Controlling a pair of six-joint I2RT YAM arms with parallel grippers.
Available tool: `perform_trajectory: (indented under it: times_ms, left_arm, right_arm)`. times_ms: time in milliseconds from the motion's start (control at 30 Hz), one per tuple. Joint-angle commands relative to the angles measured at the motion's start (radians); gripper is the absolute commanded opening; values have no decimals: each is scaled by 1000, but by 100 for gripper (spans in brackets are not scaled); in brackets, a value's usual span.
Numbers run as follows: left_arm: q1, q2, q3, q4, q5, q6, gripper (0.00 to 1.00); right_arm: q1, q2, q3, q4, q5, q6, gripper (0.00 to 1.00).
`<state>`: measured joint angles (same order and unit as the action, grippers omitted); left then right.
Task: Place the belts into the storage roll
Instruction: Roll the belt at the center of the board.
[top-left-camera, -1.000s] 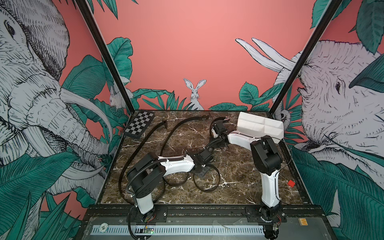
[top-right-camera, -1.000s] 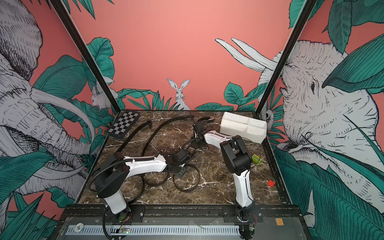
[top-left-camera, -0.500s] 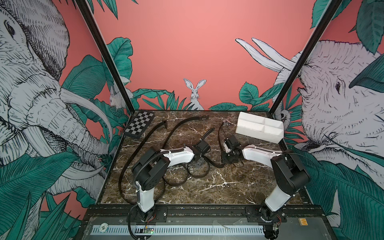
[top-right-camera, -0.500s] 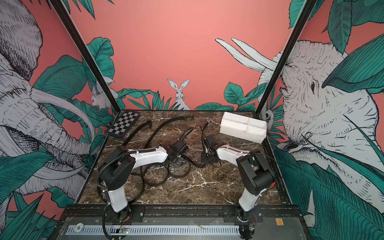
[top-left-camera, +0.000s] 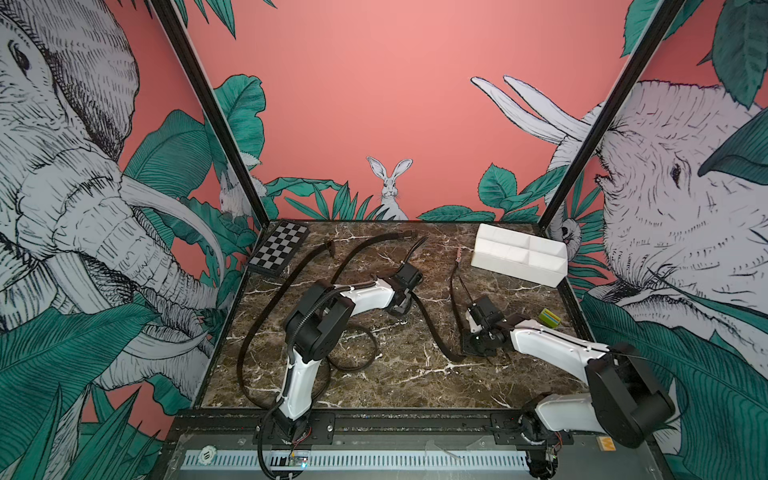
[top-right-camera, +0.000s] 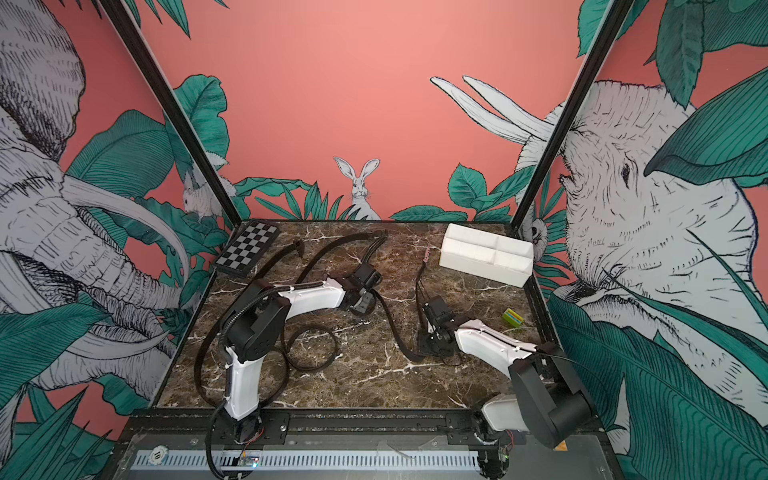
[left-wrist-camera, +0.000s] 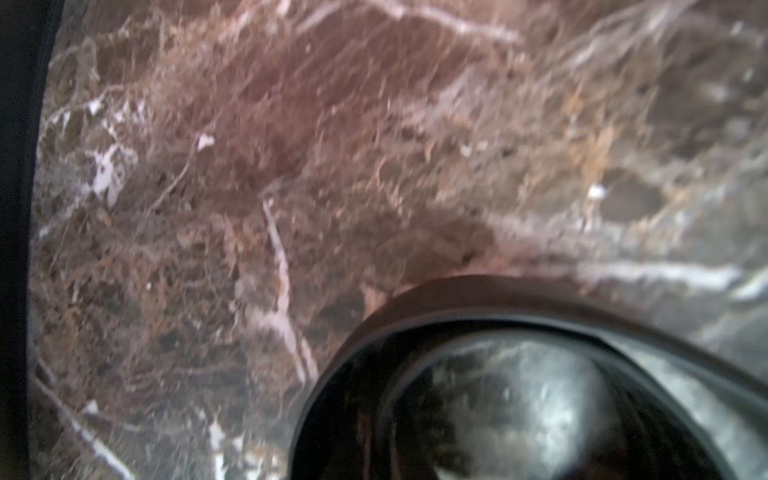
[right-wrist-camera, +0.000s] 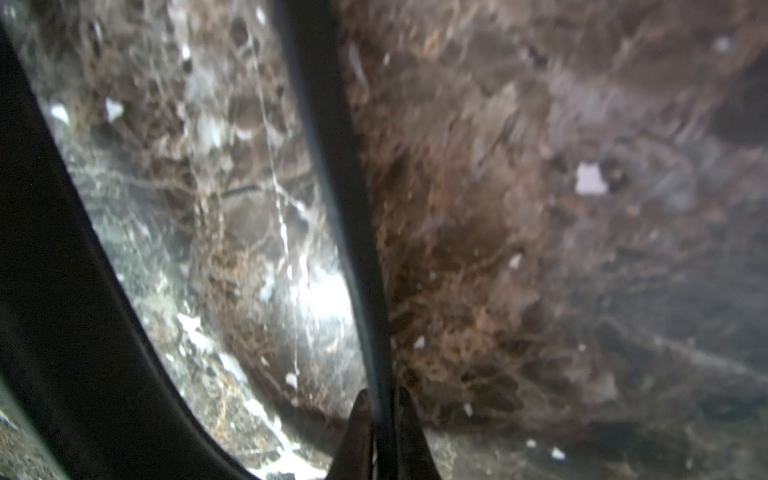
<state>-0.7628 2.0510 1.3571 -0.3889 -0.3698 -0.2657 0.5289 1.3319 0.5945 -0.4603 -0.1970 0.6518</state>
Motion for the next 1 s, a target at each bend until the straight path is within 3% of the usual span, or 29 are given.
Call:
perform_trajectory:
  times_ms: [0, 100, 267, 600, 800, 967]
  left_arm:
    - [8, 86, 3, -46, 65, -21, 0]
    - [18, 101, 7, -41, 73, -20, 0]
    - [56, 129, 34, -36, 115, -35, 0]
    - [141, 220, 212, -104, 120, -15, 0]
    - [175, 246, 253, -157, 132, -6, 0]
    - [197, 247, 242, -190, 141, -11, 0]
  right_arm:
    - [68, -21, -63, -142, -28, 69, 15]
    - [142, -11, -53, -162, -58, 80, 25]
    - [208, 31, -15, -186, -109, 43, 31]
    - [319, 246, 226, -282, -168, -115, 57]
    - [268, 205, 376, -462, 32, -236, 81]
    - [101, 177, 496, -516, 98, -390, 87]
